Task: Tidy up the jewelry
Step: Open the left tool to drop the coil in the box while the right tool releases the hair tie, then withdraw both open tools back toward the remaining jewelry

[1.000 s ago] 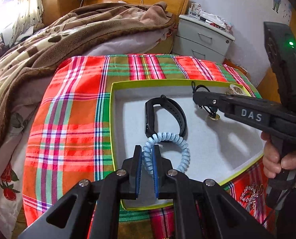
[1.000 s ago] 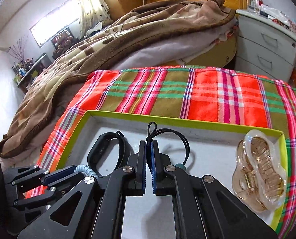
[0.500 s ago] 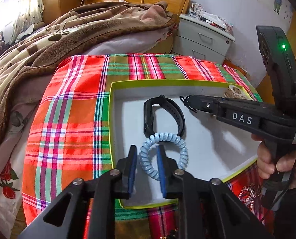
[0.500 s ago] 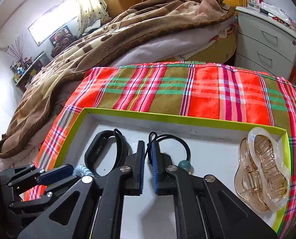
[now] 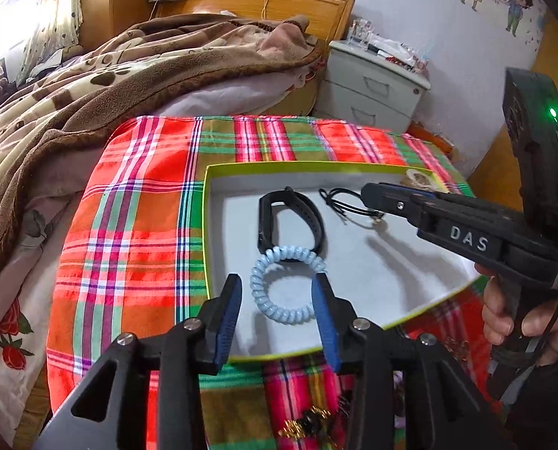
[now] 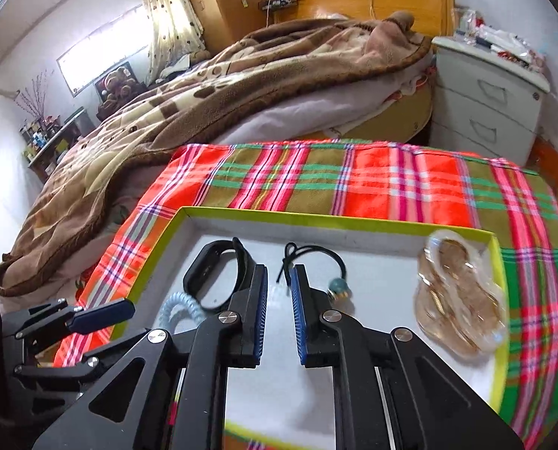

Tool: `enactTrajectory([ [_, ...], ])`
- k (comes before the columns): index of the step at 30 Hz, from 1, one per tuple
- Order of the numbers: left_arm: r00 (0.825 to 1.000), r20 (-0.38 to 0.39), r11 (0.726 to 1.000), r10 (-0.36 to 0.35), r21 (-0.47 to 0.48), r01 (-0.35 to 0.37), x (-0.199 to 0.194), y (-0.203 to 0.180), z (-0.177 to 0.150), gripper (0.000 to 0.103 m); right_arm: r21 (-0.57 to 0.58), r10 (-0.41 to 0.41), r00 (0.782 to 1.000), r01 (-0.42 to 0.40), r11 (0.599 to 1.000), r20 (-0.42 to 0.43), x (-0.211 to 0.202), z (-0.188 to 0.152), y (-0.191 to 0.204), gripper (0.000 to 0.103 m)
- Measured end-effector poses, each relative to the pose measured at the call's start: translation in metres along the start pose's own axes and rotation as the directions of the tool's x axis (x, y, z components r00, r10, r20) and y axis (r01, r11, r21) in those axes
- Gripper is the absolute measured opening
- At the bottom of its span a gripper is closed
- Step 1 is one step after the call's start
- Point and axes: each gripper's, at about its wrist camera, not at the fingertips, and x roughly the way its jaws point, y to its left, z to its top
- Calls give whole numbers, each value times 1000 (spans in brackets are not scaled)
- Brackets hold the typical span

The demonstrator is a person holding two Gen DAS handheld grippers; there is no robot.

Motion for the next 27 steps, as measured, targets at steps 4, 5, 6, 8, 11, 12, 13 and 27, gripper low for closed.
enactTrajectory([
  [4, 999, 14, 999, -32, -10, 33, -13, 0, -9, 45, 12, -16, 999, 15, 1000, 49, -25, -16, 0, 16],
  [5, 999, 18, 999, -39, -14, 39, -17, 0, -12, 45, 16, -21, 998, 20, 1000, 58, -31, -20, -1, 16],
  [6, 999, 25, 999, -43, -19, 43, -20, 1, -15, 45, 21, -26, 997, 25, 999, 68, -38, -25, -1, 19],
  [8, 998, 35, 999, -47, -26, 48, -27, 3, -21, 45, 26, -34, 996, 32, 999, 86, -49, -34, -2, 36],
  [11, 998, 40, 998, -47, -38, 48, -34, 7, -32, 45, 35, -46, 994, 43, 998, 101, -63, -49, -2, 40],
  [12, 998, 38, 998, -48, -41, 50, -35, 8, -37, 45, 39, -60, 992, 57, 998, 107, -68, -56, -3, 40],
  [13, 998, 36, 998, -52, -43, 53, -36, 9, -40, 45, 40, -70, 991, 66, 997, 110, -71, -60, -3, 40],
  [27, 996, 28, 995, -85, -49, 86, -46, 17, -76, 45, 27, -105, 993, 104, 994, 58, -84, -121, -14, 40],
])
